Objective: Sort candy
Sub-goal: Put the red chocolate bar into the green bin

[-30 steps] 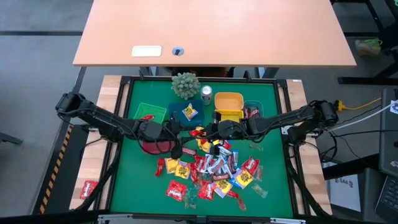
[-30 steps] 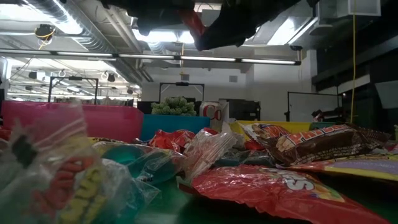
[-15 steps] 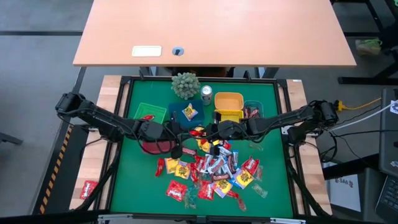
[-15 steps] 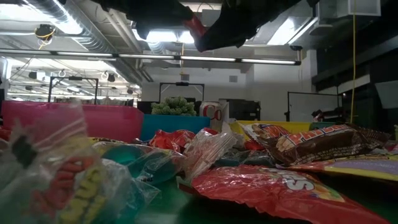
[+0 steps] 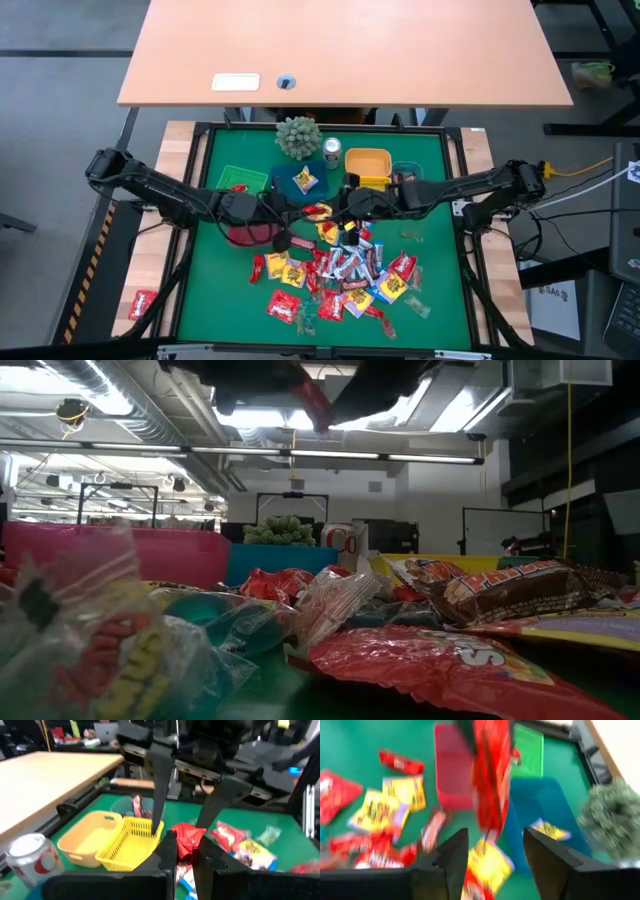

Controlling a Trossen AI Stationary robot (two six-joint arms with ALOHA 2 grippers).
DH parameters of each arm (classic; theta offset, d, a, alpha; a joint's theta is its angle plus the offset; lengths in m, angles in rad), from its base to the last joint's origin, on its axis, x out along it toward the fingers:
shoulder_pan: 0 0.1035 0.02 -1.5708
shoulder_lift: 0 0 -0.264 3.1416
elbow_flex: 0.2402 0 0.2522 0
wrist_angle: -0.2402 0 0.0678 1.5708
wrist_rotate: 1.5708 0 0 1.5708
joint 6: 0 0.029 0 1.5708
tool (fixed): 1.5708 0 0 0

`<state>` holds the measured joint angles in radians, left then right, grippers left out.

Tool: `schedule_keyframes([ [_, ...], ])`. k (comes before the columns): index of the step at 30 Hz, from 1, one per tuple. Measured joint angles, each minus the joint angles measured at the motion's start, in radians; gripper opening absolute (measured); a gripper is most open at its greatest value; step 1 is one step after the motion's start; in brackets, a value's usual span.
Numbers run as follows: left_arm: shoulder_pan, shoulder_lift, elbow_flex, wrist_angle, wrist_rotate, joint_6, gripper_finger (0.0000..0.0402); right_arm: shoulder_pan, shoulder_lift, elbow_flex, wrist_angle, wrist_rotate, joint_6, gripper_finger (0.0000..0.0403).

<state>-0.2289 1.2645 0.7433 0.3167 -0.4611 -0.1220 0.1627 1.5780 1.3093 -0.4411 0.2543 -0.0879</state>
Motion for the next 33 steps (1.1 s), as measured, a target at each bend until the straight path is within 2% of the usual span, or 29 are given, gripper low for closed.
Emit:
schedule_keyframes([
  [3,0.019,-0.064,0.000,-0.054,-0.001,0.001,0.0021,0.000,0.000,0.111,-0.230,0.000,0.009,0.0204],
  [6,0.050,-0.148,0.000,-0.182,-0.011,-0.012,0.0021,0.000,-0.001,0.176,-0.385,-0.019,0.052,0.0206],
  [13,0.133,-0.354,0.000,-0.619,-0.075,-0.182,0.0021,0.000,0.002,0.167,-0.574,-0.068,0.090,0.0206],
  [18,0.178,-0.443,0.000,-0.943,-0.078,-0.346,0.0021,0.000,0.005,0.096,-0.610,-0.075,0.118,0.0207],
  [24,0.201,-0.460,0.000,-1.253,-0.077,-0.526,0.0021,0.000,0.005,0.007,-0.602,-0.075,0.135,0.0207],
  [29,0.213,-0.446,0.000,-1.324,-0.087,-0.584,0.0024,0.000,0.005,-0.057,-0.595,-0.076,0.135,0.0207],
  [33,0.226,-0.436,0.000,-1.321,-0.125,-0.586,0.0047,0.000,0.005,-0.118,-0.553,-0.079,0.143,0.0207],
])
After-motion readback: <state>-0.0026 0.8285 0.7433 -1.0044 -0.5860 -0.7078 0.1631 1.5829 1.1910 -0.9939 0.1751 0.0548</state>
